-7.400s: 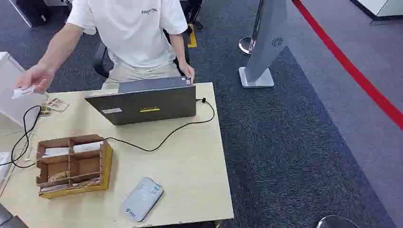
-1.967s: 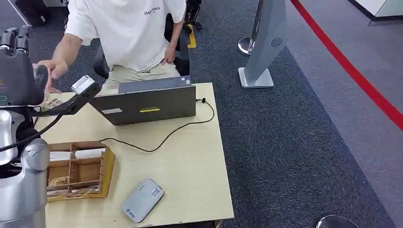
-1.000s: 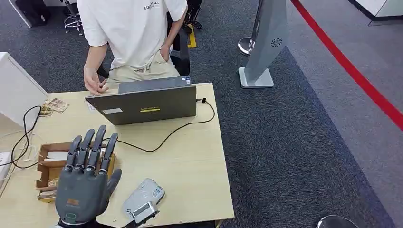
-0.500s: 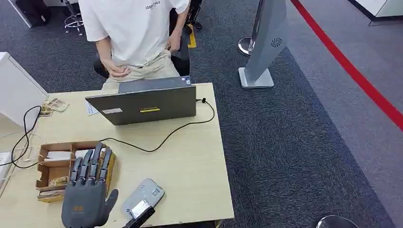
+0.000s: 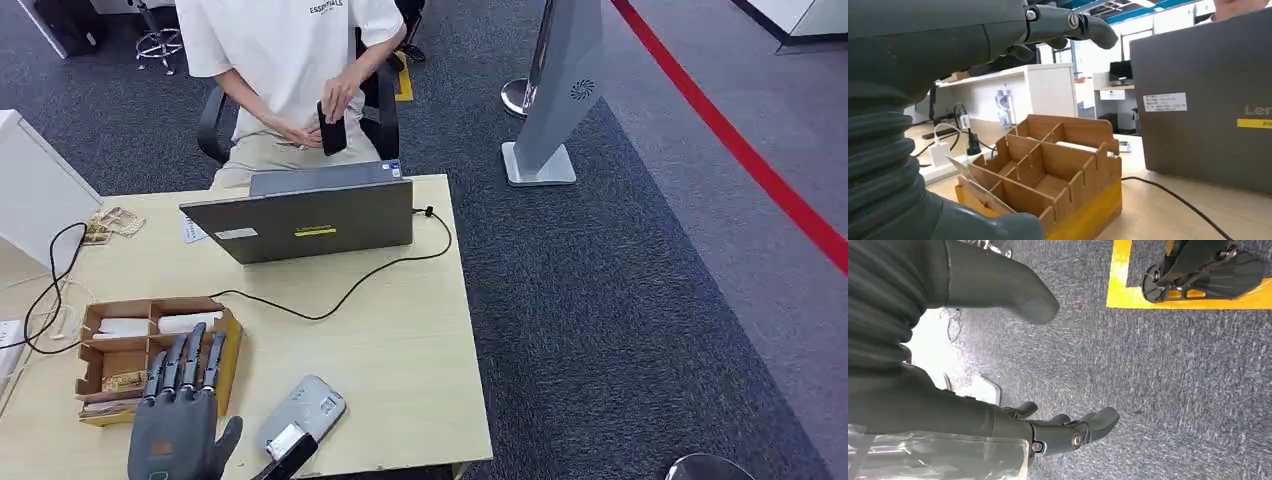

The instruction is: Pass the card to the sensor for recognition and then transmit it.

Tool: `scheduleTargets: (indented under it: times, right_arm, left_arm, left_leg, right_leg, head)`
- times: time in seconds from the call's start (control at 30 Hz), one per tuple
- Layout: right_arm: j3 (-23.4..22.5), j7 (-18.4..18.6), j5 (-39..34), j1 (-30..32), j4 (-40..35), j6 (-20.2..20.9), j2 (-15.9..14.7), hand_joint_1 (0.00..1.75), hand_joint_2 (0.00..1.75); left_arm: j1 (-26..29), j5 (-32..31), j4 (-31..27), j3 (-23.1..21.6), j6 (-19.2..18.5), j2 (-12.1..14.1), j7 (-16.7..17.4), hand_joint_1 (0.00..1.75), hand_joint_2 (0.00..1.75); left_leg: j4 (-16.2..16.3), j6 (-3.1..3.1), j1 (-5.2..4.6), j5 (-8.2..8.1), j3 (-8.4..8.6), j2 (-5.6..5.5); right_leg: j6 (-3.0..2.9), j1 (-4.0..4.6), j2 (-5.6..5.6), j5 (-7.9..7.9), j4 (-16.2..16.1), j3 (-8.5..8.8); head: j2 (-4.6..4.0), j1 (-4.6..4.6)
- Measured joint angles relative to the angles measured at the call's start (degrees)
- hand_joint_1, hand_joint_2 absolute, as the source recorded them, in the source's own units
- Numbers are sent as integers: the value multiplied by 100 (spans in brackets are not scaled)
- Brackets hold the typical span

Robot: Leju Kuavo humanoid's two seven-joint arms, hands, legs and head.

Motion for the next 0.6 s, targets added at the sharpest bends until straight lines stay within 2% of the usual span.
scheduleTargets:
  times: [0.17,0.4,0.6]
  right_arm:
    - [-24,35,-2,1,-9,-7,22,0,175]
    - [-114,90,4,1,-22,-66,48,0,175]
    - [-144,68,11,1,-24,-66,48,0,175]
  left_arm:
    - [67,-11,0,346,94,-258,-66,0,175]
    - [123,-7,-103,1270,188,-811,-625,0,175]
    - [150,-7,-133,1827,197,-1110,-820,0,175]
  left_leg:
    - [0,0,0,0,0,0]
    - [0,0,0,0,0,0]
    - [0,0,0,0,1,-1]
  right_leg:
    - [0,0,0,0,0,0]
    - [0,0,-1,0,0,0]
    - [0,0,-1,0,0,1]
  head:
    - [0,0]
    - [0,-2]
    - [-2,-2]
